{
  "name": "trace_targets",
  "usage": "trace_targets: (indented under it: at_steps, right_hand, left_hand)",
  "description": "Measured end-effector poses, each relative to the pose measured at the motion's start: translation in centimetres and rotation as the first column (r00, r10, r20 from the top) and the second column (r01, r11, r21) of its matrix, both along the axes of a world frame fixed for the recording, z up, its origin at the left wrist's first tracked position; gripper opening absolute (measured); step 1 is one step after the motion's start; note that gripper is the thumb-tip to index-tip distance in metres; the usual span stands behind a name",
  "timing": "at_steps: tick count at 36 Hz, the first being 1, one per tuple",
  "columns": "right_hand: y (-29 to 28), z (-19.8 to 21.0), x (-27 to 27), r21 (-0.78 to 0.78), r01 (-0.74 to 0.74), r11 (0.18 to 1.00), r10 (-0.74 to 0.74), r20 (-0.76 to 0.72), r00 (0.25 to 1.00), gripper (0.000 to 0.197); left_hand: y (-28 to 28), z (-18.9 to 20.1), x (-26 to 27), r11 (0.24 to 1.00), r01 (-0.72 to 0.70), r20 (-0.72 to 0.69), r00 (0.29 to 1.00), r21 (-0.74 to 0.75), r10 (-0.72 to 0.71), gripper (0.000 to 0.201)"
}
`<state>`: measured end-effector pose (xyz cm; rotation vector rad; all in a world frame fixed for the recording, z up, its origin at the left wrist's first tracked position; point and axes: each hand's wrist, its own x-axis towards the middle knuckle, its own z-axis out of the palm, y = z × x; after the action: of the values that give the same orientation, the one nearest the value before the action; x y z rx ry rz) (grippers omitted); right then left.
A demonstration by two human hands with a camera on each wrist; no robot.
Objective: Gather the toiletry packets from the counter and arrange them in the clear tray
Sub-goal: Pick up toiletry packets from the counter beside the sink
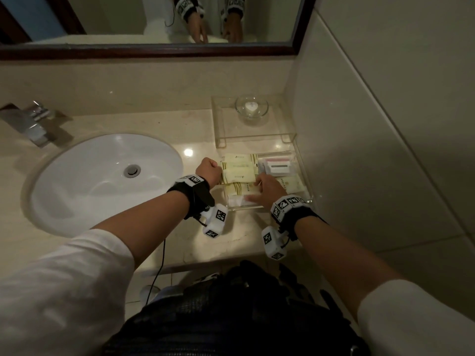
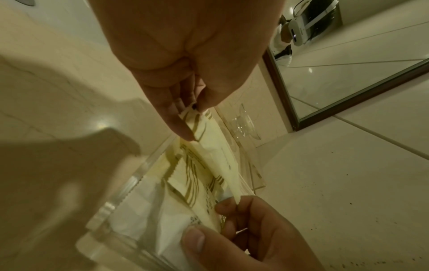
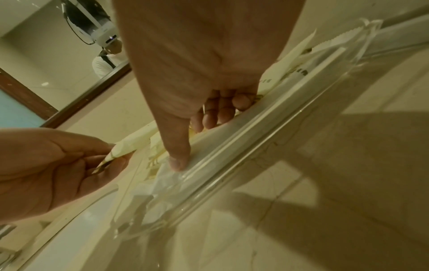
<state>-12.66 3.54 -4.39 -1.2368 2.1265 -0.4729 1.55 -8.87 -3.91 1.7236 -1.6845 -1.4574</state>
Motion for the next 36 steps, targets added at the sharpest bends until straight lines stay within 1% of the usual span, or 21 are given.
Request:
trace_targets:
  at_steps: [3,4,7,9,10,12,13,15,18,19,20,21,23,24,25,27,30,33,36]
  right_hand:
    - [0.1,0.2,0.2,-0.016,0.052,0.999,-0.052,0.041,0.998,0.063]
    - [0.2,0.4,0.4,-0.02,0.055,0.998,-0.054,0.041,0.998,0.064]
    - [0.1,0.5,0.3,-0.024,0.032,0.999,-0.031,0.065,0.997,0.055]
    - [0.3,0.8,-0.1,-0.023,0.02,1.0,-0.019,0.044,0.999,0.047]
    - [0.4,1.0,-0.4,-0.019,0.006,1.0,-0.005,0.035,0.999,0.049]
    - [0.6,1.4,-1.1,0.015,-0.027,1.0,0.026,0.026,0.999,0.065]
    - [0.6,1.5,-1.5,0.051,-0.033,0.998,0.031,0.023,0.999,0.064]
    - [0.8,1.5,-2.5,0.09,-0.013,0.996,0.011,0.024,1.0,0.057]
    - [1.1,1.5,-3.9,0.059,0.071,0.996,-0.07,-0.018,0.997,0.051]
    - [1.2,1.4,-4.4,0.042,0.106,0.994,-0.104,-0.04,0.994,0.049]
    - [1.4,1.4,-4.7,0.019,0.128,0.992,-0.126,-0.063,0.99,0.047]
    - [1.5,1.2,-5.2,0.0,0.144,0.99,-0.144,-0.09,0.986,0.044]
    - [1.9,1.0,-5.7,-0.021,0.153,0.988,-0.155,-0.142,0.978,0.039]
    - [2.0,0.9,-5.9,-0.021,0.147,0.989,-0.149,-0.167,0.975,0.038]
    - [2.1,0.7,-6.1,-0.016,0.14,0.99,-0.14,-0.189,0.972,0.039]
    - [2.4,0.6,-6.3,-0.003,0.125,0.992,-0.122,-0.224,0.967,0.04]
    - [2.8,0.5,-6.2,0.025,0.069,0.997,-0.06,-0.265,0.962,0.044]
    - [3.2,0.3,-6.0,0.073,0.007,0.997,0.016,-0.302,0.953,0.048]
    - [3.6,0.2,-5.7,0.107,-0.018,0.994,0.054,-0.343,0.938,0.044]
  left_hand:
    - [-0.2,-0.3,0.0,1.0,0.017,-0.006,1.0,0.017,-0.017,0.017]
    - [0.0,-0.2,0.0,1.0,0.02,-0.005,1.0,0.02,-0.02,0.018]
    - [0.6,0.6,-0.2,0.999,0.025,-0.035,0.999,0.027,-0.025,0.025]
    - [0.9,0.5,-0.3,0.997,0.044,-0.057,0.998,0.056,-0.041,0.022]
    - [1.0,0.5,-0.3,0.996,0.055,-0.062,0.997,0.075,-0.05,0.021]
    - [1.0,0.4,-0.3,0.992,0.092,-0.045,0.995,0.09,-0.089,0.021]
    - [1.1,0.4,-0.4,0.989,0.119,-0.031,0.993,0.089,-0.116,0.022]
    - [1.2,0.5,-0.6,0.982,0.176,-0.003,0.984,0.075,-0.176,0.023]
    - [1.3,0.7,-0.7,0.962,0.269,0.073,0.96,0.037,-0.271,0.02]
    - [1.3,0.9,-0.8,0.945,0.326,0.134,0.936,0.018,-0.325,0.016]
    - [1.3,1.2,-0.8,0.92,0.391,0.219,0.898,0.0,-0.382,0.013]
    - [1.3,1.4,-0.9,0.892,0.452,0.311,0.85,-0.019,-0.424,0.016]
    - [1.3,1.4,-1.2,0.847,0.526,0.453,0.775,-0.074,-0.441,0.035]
    - [1.4,1.3,-1.4,0.829,0.548,0.499,0.753,-0.113,-0.43,0.042]
    - [1.5,1.3,-1.5,0.803,0.574,0.533,0.735,-0.161,-0.418,0.044]
    - [1.8,1.1,-1.8,0.748,0.626,0.551,0.713,-0.22,-0.434,0.043]
    - [2.2,0.8,-2.4,0.662,0.711,0.509,0.671,-0.237,-0.538,0.043]
    - [2.9,0.7,-2.8,0.577,0.796,0.511,0.579,-0.184,-0.636,0.05]
    - [3.6,0.4,-2.9,0.528,0.837,0.524,0.516,-0.142,-0.678,0.053]
